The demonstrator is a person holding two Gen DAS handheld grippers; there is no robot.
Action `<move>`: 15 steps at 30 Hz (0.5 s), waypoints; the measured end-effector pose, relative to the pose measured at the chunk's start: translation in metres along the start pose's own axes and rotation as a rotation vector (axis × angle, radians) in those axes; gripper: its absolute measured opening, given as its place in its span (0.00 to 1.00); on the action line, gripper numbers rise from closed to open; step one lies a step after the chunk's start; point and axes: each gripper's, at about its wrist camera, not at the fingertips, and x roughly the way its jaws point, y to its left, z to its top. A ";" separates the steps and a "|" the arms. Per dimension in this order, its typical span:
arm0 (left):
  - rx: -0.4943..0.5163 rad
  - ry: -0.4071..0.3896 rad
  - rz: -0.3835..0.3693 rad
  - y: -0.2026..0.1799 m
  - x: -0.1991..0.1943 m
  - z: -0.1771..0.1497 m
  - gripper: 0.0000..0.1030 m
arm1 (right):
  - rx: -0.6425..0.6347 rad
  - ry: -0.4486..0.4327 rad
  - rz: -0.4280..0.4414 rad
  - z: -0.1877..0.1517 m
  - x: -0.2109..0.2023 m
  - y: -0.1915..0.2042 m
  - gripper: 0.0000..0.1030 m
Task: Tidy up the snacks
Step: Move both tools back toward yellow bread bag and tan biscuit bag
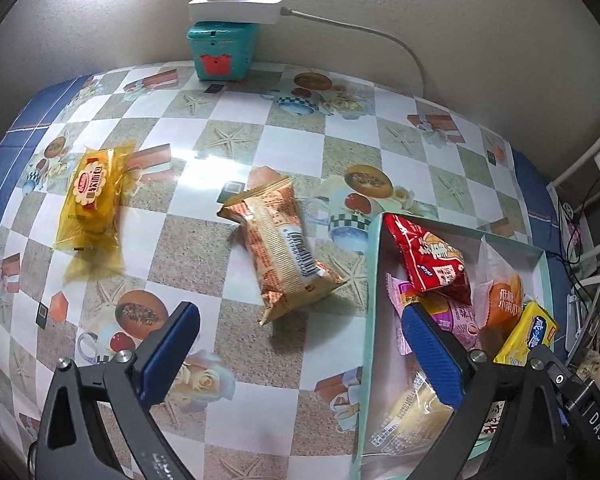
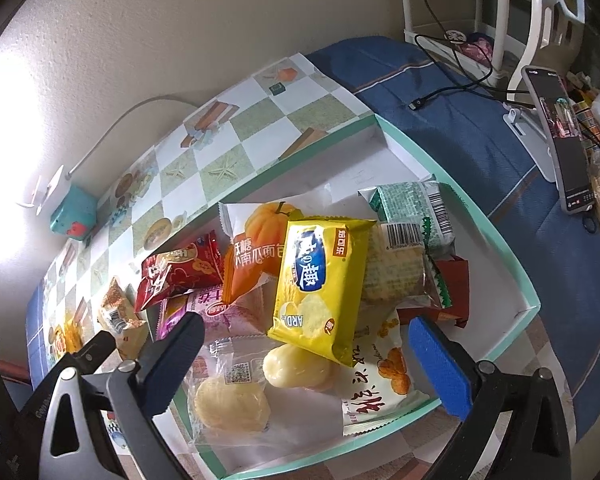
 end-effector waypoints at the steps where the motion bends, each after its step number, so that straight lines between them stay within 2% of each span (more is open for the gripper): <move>1: -0.005 0.000 0.001 0.002 -0.001 0.000 0.98 | -0.003 0.000 -0.003 0.000 0.000 0.001 1.00; 7: -0.036 0.015 -0.010 0.016 -0.003 0.000 0.98 | -0.013 0.001 -0.023 -0.001 0.000 0.004 1.00; 15: -0.125 -0.006 -0.022 0.051 -0.016 0.002 0.98 | -0.068 -0.004 -0.056 -0.007 0.000 0.026 1.00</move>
